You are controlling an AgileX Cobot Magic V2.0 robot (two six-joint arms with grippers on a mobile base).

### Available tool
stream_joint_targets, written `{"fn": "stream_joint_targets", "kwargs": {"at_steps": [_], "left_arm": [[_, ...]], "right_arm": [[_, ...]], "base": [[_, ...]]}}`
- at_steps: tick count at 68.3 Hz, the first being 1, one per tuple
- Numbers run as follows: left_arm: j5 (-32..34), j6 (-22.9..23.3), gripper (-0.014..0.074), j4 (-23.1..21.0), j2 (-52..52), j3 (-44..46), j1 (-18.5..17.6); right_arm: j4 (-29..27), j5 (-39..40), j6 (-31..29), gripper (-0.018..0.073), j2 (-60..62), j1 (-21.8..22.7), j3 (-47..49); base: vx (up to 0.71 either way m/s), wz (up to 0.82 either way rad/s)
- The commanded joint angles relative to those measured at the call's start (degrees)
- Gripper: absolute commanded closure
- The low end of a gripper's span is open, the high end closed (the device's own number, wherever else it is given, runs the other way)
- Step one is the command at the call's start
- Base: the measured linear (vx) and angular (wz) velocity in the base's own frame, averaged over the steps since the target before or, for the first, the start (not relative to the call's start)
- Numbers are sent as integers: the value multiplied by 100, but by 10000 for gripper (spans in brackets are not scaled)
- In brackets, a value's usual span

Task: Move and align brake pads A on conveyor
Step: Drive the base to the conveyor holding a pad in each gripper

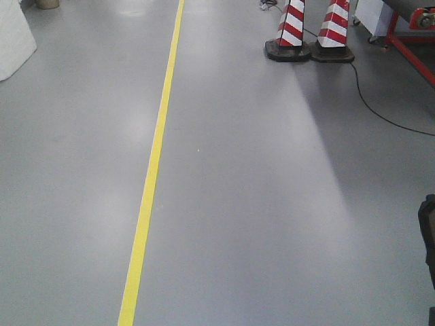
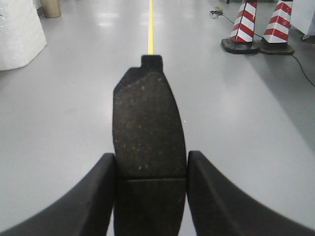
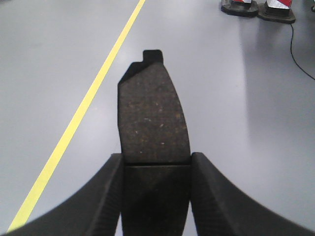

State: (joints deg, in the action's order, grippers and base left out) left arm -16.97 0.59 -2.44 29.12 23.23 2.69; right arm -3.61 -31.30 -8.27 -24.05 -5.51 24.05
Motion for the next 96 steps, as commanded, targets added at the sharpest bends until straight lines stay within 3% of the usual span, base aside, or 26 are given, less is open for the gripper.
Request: {"fn": "stream_joint_targets", "kwargs": {"at_steps": [1,96], "left_arm": [[543,10,493,-49,18,160,6],[538,10,493,-49,18,160,6]], "right_arm": [[0,509,3,555,-19,34,174],[0,510,3,555,-19,34,174]], "base": [[64,-3],[75,-1]]}}
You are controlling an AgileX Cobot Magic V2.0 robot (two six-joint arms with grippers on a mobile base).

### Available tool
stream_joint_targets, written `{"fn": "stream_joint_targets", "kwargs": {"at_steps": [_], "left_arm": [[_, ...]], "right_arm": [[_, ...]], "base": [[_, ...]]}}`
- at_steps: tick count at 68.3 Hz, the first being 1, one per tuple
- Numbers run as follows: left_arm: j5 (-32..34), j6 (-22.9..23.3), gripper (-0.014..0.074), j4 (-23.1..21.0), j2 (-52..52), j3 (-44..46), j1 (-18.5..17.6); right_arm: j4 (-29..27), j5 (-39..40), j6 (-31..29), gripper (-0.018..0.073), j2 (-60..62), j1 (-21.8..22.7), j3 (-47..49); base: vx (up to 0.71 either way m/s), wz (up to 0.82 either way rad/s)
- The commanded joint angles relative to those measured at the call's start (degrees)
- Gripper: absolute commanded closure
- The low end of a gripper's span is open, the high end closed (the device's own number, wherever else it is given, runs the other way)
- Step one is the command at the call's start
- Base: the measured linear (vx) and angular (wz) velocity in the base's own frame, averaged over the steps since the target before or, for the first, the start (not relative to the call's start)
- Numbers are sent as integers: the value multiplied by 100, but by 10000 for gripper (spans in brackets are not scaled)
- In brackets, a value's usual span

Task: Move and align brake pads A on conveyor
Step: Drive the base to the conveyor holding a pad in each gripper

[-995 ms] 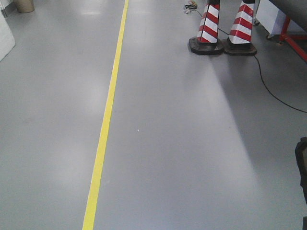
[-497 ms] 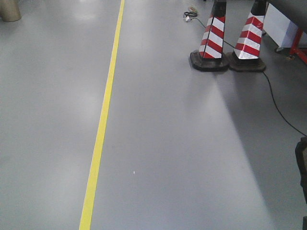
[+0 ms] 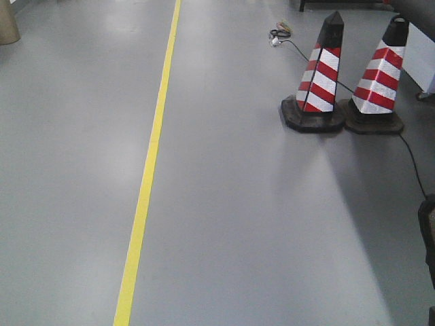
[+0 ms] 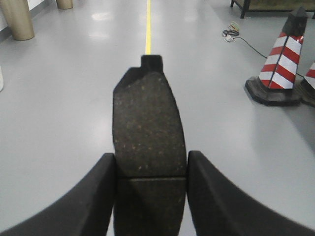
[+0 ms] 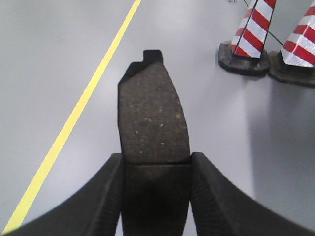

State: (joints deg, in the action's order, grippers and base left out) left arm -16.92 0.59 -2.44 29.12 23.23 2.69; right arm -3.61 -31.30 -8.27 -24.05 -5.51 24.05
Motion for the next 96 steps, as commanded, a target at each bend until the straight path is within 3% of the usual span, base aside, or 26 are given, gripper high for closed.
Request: {"fn": "stream_joint_targets", "kwargs": {"at_steps": [1,96], "left_arm": [[533,10,493,-49,18,160,6],[534,10,493,-49,18,160,6]], "right_arm": [[0,502,3,555,-19,34,174],[0,503,3,555,-19,34,174]], "base": [[78,3],[70,-2]]}}
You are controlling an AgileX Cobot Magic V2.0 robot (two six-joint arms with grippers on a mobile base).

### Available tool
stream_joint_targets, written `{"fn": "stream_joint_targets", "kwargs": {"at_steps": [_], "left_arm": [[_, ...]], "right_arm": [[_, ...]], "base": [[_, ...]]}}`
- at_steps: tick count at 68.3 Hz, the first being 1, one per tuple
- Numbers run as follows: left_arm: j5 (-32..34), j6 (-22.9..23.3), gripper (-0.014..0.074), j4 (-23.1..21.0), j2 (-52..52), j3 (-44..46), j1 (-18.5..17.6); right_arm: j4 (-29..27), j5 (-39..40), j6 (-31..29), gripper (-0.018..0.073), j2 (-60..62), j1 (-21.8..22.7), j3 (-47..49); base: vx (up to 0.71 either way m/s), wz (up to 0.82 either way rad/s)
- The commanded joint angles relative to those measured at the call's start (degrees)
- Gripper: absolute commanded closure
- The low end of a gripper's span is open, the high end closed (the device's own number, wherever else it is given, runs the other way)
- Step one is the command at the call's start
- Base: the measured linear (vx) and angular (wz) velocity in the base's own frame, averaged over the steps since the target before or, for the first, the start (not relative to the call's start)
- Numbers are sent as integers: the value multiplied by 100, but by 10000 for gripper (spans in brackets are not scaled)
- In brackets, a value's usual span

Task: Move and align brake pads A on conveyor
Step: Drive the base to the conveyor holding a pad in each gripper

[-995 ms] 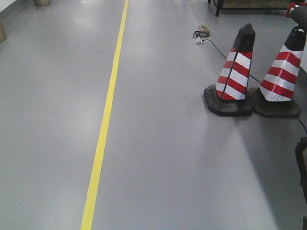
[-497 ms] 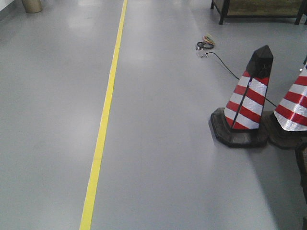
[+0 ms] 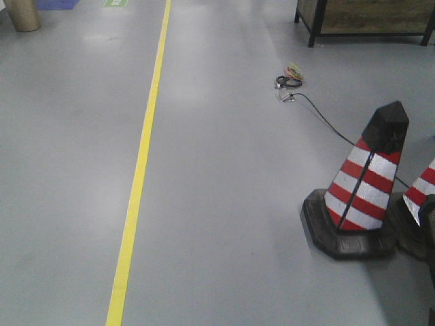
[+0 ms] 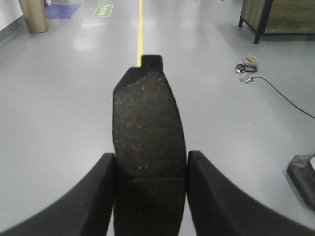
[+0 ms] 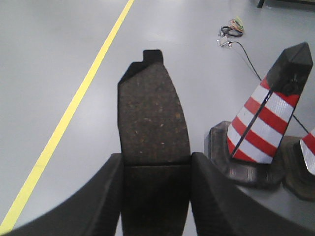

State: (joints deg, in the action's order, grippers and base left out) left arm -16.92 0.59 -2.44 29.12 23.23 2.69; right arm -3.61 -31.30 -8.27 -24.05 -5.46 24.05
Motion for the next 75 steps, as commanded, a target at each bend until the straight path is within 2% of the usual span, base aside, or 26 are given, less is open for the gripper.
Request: {"fn": "stream_joint_targets", "kwargs": {"at_steps": [1,38,75], "left_arm": [[534,10,493,-49,18,160,6],[534,10,493,-49,18,160,6],[534,10,493,-49,18,160,6]], "right_arm": [[0,503,3,555,-19,29,174],[0,510,3,555,-19,29,174],[0,503,3,555,-19,29,174]], "base": [[63,-9],[56,-23],[39,-69]]}}
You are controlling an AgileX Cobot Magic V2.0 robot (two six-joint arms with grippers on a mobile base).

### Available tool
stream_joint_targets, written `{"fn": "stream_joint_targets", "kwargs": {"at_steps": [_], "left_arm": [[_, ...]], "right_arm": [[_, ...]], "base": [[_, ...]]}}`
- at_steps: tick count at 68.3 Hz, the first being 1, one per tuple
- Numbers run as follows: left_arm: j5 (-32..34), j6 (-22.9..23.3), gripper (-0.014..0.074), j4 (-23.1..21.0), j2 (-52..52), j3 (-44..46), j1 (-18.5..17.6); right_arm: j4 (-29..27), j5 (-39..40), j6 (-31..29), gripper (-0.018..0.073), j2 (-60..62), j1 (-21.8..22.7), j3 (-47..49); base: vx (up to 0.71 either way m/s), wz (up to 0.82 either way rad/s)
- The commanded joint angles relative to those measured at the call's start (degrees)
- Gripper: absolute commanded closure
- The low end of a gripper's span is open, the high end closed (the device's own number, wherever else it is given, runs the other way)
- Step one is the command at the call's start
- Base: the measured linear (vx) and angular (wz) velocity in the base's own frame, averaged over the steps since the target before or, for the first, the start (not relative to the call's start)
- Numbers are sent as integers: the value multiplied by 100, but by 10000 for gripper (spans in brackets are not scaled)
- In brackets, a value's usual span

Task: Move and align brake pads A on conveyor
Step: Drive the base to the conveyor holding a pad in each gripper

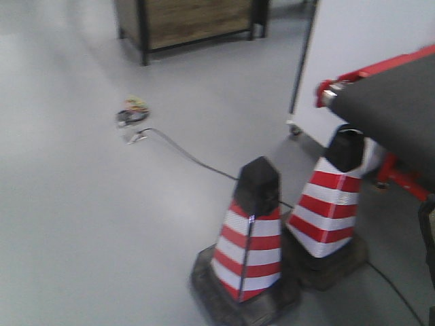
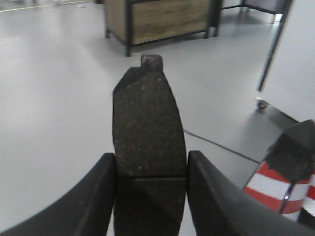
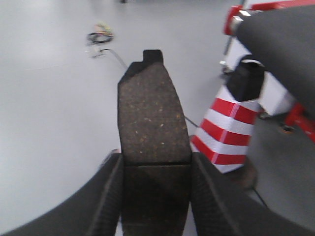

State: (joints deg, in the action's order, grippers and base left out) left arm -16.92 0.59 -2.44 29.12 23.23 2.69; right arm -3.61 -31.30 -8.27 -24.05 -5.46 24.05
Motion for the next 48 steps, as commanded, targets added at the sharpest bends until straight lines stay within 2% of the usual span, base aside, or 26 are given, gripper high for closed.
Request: {"fn": "stream_joint_targets", "kwargs": {"at_steps": [1,48], "left_arm": [[534,10,493,-49,18,160,6],[534,10,493,-49,18,160,6]], "right_arm": [[0,503,3,555,-19,29,174],[0,503,3,555,-19,29,174]], "base": [[32,-83],[26,-82]]}}
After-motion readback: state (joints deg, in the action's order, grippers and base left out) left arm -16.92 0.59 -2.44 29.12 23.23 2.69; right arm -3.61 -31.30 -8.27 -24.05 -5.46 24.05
